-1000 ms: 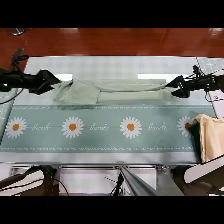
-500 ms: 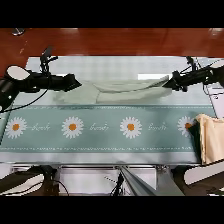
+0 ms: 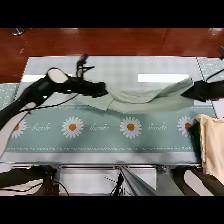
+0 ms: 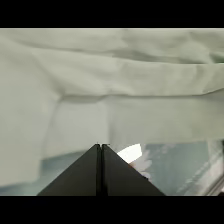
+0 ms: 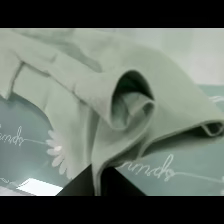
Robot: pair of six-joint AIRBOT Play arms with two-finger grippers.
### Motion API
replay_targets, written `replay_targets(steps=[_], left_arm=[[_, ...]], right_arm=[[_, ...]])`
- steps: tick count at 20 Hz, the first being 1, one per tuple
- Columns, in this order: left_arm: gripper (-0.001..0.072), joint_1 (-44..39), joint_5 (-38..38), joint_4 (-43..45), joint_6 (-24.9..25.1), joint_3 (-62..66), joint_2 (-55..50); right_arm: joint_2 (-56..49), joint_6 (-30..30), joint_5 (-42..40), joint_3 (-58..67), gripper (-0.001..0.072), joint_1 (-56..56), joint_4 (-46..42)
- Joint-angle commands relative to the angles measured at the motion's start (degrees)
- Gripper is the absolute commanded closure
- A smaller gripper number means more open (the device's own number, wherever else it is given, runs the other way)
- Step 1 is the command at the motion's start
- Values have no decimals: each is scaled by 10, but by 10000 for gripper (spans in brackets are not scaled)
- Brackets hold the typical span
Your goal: Fold the shirts.
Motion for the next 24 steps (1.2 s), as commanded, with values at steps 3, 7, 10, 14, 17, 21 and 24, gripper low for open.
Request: replay_targets(steps=[3, 7, 10, 14, 17, 21, 24], left_arm=[[685, -146, 7, 0, -81, 174, -165], [684, -237, -47, -61, -85, 248, -254], [683, -289, -77, -86, -84, 250, -274], [684, -238, -101, -85, -77, 266, -249], [684, -114, -146, -39, -64, 266, -199], [684, 90, -238, 115, -124, 261, -92], [683, 223, -229, 132, -107, 217, 43]], right_arm=[[185, 62, 12, -78, 690, 0, 0], [203, 71, 37, -78, 690, 0, 5], [203, 70, 37, -78, 690, 0, 29], [202, 68, 37, -78, 690, 0, 36], [202, 68, 35, -78, 690, 0, 64], [199, 60, 15, -78, 690, 5, 112], [158, 63, -33, -77, 690, 96, 122]])
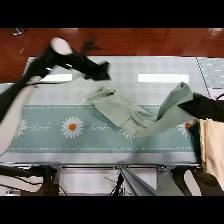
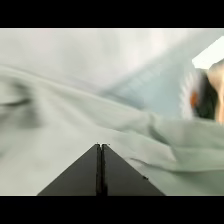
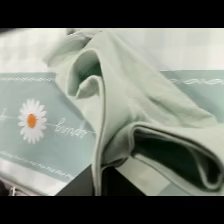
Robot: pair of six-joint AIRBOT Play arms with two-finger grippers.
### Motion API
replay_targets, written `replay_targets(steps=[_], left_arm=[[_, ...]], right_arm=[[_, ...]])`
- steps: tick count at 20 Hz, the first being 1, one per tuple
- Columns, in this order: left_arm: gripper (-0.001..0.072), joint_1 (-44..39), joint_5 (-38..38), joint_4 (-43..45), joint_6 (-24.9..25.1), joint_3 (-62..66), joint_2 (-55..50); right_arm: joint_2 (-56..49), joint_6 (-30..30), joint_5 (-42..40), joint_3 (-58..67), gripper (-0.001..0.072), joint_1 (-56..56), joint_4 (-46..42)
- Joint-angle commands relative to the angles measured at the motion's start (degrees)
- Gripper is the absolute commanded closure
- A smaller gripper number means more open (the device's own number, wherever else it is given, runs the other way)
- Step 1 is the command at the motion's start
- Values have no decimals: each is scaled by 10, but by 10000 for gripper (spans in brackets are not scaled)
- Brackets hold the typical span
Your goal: Fold the shirts.
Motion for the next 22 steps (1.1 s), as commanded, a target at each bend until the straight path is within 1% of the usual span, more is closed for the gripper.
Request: replay_targets(steps=[1, 4, 6, 7, 9, 12, 14, 16, 17, 18, 19, 20, 22], left_arm=[[683, 155, -14, 47, 16, -47, 149], [683, 240, 8, 47, 53, -136, 315], [683, 266, 7, 47, 74, -211, 425], [683, 269, 7, 47, 74, -255, 480], [683, 269, 7, 38, 73, -337, 572], [683, 269, 6, 36, 72, -456, 683], [683, 269, 0, 32, 57, -517, 727], [683, 269, -13, 21, 56, -558, 742], [683, 269, -14, 10, 57, -572, 742], [683, 269, -11, 5, 57, -583, 739], [683, 269, -4, 3, 57, -591, 735], [683, 269, 3, 3, 57, -595, 731], [683, 269, 8, 2, 57, -598, 720]], right_arm=[[-49, 5, -72, 2, 690, 100, 24], [-162, 14, -186, 39, 690, 253, 22], [-267, 13, -245, 98, 689, 335, 21], [-326, 12, -265, 138, 689, 367, 21], [-440, 10, -279, 223, 689, 407, 21], [-579, 16, -277, 338, 689, 435, 22], [-641, 27, -275, 384, 689, 438, 27], [-679, 37, -275, 407, 676, 438, 27], [-688, 48, -275, 412, 491, 438, 29], [-690, 49, -274, 412, 141, 438, 35], [-686, 39, -271, 414, 78, 432, 35], [-677, 40, -263, 416, 78, 420, 35], [-643, 41, -220, 422, 79, 370, 35]])
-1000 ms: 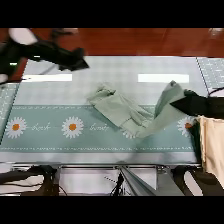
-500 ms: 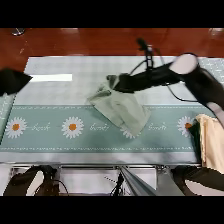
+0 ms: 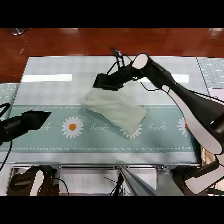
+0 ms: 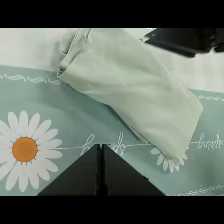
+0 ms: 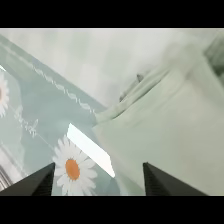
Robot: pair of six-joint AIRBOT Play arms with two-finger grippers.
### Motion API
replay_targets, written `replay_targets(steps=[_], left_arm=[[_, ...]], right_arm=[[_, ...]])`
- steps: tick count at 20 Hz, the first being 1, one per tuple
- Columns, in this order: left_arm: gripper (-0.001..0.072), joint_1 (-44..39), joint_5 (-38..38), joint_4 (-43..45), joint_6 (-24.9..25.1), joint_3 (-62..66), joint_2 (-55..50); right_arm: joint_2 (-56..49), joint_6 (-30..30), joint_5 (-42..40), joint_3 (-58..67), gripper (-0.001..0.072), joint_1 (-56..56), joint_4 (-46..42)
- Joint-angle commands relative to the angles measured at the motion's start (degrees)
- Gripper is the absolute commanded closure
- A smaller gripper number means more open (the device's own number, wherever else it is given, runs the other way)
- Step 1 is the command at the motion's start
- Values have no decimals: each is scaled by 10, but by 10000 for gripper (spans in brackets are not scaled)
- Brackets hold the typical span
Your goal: Fold the shirts.
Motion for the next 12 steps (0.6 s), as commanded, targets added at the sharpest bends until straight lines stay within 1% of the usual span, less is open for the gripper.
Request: replay_targets(steps=[1, 3, 4, 5, 6, 7, 9, 10, 12], left_arm=[[683, 0, 8, -9, 0, -20, -9], [683, 0, 8, -9, 0, -21, -10], [683, 0, 8, -9, 0, -21, -9], [683, 0, 8, -9, 0, -21, -9], [683, 0, 10, -9, 0, -21, -10], [683, 0, 15, -9, 0, -21, -9], [683, 0, 26, -9, 0, -22, -10], [683, 0, 30, -9, 0, -22, -10], [683, 0, 37, -9, 0, -22, -10]], right_arm=[[42, 3, 73, 14, 79, -76, 0], [110, -1, 165, 14, 79, -158, -34], [148, -5, 213, 11, 79, -193, -77], [194, -6, 250, -5, 79, -225, -140], [249, -5, 265, -44, 79, -252, -201], [305, 4, 256, -102, 79, -273, -238], [435, 27, 187, -278, 80, -301, -256], [501, 60, 137, -384, 80, -302, -252], [597, 123, 41, -570, 80, -283, -204]])
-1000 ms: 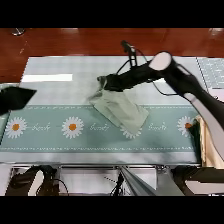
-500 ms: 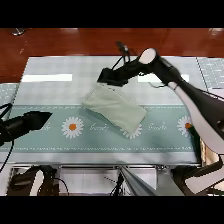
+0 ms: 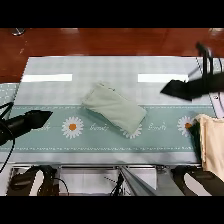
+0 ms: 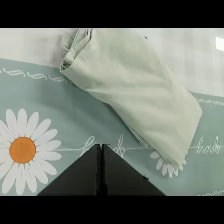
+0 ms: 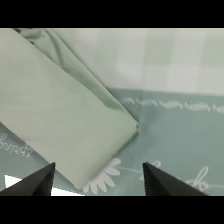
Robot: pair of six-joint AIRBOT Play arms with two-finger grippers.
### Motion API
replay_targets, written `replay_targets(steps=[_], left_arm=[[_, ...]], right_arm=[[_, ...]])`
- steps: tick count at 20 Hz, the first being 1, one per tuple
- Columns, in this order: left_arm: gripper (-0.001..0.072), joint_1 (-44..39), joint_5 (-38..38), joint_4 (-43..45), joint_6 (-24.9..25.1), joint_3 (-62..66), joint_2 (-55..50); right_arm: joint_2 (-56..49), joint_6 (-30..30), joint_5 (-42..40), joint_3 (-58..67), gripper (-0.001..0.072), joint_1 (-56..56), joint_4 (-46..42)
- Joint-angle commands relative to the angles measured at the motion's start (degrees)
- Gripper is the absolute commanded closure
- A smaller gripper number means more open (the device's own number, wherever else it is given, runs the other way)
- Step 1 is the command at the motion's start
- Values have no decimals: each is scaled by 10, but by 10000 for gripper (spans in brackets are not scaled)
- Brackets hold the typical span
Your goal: Fold the shirts.
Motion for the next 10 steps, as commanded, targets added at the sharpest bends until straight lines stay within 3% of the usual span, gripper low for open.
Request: replay_targets(steps=[1, 4, 10], left_arm=[[683, 0, 13, 0, 0, -1, 0], [683, 0, 17, 0, 0, -4, -1], [683, 0, 16, -11, 0, -5, -27]], right_arm=[[175, 93, -157, -307, 81, 6, 46], [164, 75, -252, -437, 87, 64, 193], [-22, -79, -279, -381, 87, 113, 328]])
